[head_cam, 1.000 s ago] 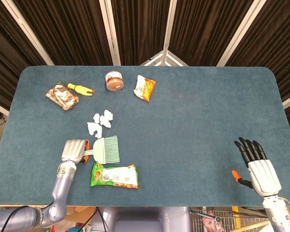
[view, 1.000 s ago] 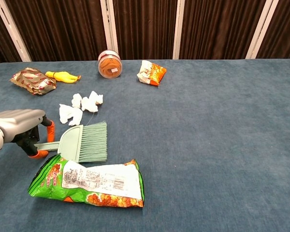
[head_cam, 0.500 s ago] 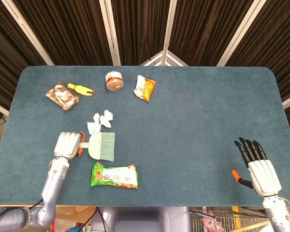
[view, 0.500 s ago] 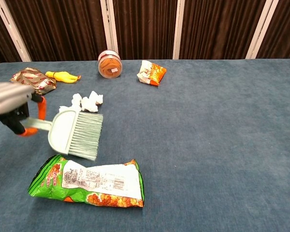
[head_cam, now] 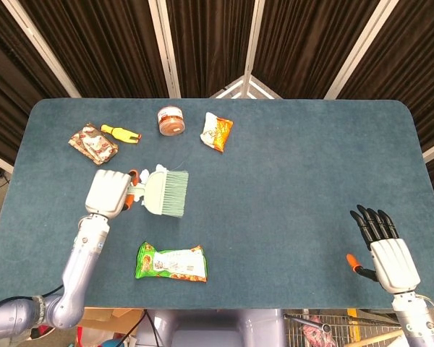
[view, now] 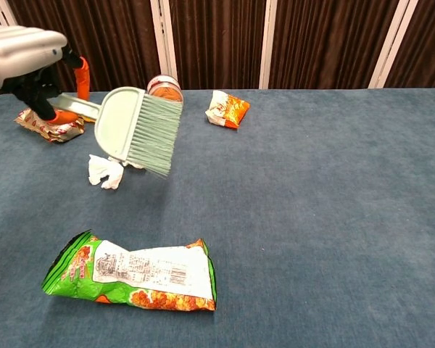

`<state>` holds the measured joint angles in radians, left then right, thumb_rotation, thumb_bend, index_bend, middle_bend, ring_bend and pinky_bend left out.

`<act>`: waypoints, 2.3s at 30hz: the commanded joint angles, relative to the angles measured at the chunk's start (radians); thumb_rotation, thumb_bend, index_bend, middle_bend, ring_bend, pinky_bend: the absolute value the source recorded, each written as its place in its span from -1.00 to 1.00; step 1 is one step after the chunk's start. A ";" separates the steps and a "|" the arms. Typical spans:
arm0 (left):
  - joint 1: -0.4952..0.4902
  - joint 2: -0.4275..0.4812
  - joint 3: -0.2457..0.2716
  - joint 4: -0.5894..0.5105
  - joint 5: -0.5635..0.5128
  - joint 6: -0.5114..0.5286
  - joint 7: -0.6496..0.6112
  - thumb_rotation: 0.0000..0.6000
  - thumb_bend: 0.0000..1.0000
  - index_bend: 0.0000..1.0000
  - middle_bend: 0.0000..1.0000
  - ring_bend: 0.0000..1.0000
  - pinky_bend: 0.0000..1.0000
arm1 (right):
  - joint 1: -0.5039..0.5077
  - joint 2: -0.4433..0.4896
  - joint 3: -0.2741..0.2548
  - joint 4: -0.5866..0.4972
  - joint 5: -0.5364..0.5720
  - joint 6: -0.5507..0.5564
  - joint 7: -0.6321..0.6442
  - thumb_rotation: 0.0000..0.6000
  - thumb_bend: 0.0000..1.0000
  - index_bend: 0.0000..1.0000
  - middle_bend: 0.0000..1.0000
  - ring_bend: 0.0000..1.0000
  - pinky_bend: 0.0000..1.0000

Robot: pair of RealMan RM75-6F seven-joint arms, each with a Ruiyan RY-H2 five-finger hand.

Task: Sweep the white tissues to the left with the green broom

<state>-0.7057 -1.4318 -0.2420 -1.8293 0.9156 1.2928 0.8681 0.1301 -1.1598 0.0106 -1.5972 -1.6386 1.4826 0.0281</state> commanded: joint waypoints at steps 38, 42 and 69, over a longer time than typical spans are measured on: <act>-0.360 -0.255 -0.198 0.465 -0.792 -0.109 0.336 1.00 0.62 0.66 1.00 1.00 0.99 | 0.004 0.015 -0.001 -0.007 0.016 -0.018 0.053 1.00 -0.39 -1.00 -1.00 -1.00 -1.00; -0.345 -0.221 -0.185 0.438 -0.792 -0.102 0.332 1.00 0.62 0.66 1.00 1.00 0.99 | 0.003 0.015 -0.001 -0.007 0.020 -0.019 0.053 1.00 -0.39 -1.00 -1.00 -1.00 -1.00; -0.207 0.152 -0.192 0.134 -0.775 -0.106 0.166 1.00 0.63 0.66 1.00 1.00 0.99 | 0.011 0.001 0.006 -0.012 0.016 -0.022 0.010 1.00 -0.39 -1.00 -1.00 -1.00 -1.00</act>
<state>-0.9082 -1.2810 -0.4123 -1.6777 0.1077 1.1984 1.0709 0.1407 -1.1590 0.0163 -1.6091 -1.6229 1.4603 0.0380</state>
